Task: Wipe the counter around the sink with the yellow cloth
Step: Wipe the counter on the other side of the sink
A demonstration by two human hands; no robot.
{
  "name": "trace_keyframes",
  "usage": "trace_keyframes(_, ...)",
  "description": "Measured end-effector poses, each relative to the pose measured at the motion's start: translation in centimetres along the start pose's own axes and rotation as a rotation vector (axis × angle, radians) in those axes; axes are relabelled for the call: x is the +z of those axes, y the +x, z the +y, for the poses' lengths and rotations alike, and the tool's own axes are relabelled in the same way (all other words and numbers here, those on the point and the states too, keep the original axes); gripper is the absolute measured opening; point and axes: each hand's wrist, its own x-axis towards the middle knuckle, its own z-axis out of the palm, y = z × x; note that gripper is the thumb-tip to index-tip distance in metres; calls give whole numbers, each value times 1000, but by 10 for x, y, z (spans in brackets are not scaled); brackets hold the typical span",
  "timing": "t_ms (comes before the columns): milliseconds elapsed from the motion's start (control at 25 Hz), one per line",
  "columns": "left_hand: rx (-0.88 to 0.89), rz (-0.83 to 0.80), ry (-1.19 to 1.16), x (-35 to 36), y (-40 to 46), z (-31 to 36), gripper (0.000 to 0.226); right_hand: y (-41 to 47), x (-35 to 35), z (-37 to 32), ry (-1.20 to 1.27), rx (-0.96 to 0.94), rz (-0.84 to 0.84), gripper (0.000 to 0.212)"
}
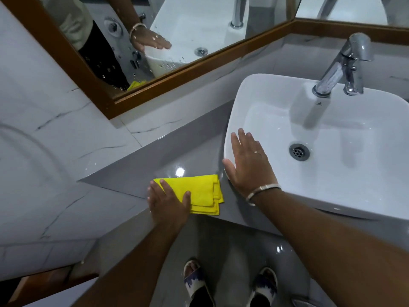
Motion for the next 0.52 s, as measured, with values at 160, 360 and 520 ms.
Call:
trace_keyframes(160,429,64,123,-17,16,-48,101,-15,28,-33,-102,-505,-91,76)
trace_keyframes(360,887,29,322,-41,50,-85,67,-6,88,-88,-231,-87,-636,110)
trace_keyframes(520,980,-57,237,-71,63,-77,23,3,83,-123,-293,-72,-576,32)
